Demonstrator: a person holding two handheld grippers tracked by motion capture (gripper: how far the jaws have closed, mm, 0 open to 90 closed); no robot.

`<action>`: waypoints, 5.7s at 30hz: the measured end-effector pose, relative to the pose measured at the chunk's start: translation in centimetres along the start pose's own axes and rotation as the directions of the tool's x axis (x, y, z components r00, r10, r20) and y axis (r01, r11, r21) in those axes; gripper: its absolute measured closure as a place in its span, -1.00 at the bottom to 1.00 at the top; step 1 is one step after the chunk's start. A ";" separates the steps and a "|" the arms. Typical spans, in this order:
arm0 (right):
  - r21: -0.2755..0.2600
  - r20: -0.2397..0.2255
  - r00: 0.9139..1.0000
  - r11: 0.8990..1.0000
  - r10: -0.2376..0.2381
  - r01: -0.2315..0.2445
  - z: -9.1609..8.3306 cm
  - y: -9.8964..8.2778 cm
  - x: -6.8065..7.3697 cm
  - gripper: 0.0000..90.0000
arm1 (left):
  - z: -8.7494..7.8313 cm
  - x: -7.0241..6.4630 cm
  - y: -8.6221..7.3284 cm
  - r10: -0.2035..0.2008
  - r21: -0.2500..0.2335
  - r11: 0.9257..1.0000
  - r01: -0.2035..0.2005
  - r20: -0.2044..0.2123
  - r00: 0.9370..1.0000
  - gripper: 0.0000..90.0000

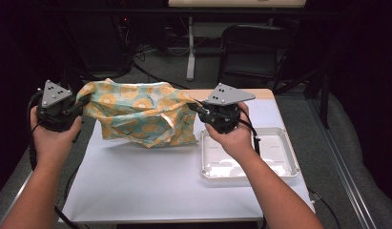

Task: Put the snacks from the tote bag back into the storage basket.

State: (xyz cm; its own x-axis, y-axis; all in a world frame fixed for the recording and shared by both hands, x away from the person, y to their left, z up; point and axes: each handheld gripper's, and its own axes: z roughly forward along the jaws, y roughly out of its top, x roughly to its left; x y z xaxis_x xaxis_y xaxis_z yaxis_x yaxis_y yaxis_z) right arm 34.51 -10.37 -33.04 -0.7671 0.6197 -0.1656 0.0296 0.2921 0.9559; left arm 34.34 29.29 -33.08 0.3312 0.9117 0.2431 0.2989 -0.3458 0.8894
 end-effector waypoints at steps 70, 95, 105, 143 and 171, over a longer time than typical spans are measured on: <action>0.043 -0.032 0.999 0.999 0.033 -0.032 1.4 -3.0 1.1 0.96 | 0.3 -0.7 -4.4 -0.064 0.059 0.996 0.061 0.046 0.997 0.74; 0.071 -0.045 0.995 0.994 0.089 -0.085 1.9 -6.4 1.5 0.59 | 0.5 -1.5 -6.0 -0.109 0.067 0.992 0.104 0.074 0.991 0.38; 0.029 -0.024 0.998 0.998 0.051 -0.050 1.2 -6.6 2.2 0.07 | -0.1 -1.8 -5.8 -0.126 0.043 0.992 0.122 0.084 0.988 0.13; -0.028 -0.110 0.994 1.000 -0.017 0.014 -1.1 -6.2 3.5 -0.13 | -1.4 -3.1 -7.1 -0.141 0.050 0.989 0.137 0.079 0.987 0.01; 0.095 -0.156 0.985 0.992 -0.073 0.089 2.2 -8.1 3.9 0.34 | -0.6 -4.1 -8.5 -0.145 0.086 0.987 0.138 0.081 0.986 0.11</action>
State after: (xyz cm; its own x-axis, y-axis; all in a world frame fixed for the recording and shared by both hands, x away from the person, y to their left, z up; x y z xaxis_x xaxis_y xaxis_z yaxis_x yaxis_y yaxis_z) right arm 32.67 -8.69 -41.93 -0.8580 0.4751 -0.1954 0.0218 0.4136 0.9102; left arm 29.90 28.62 -41.37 0.3555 0.9312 0.0801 0.4173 -0.2348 0.8779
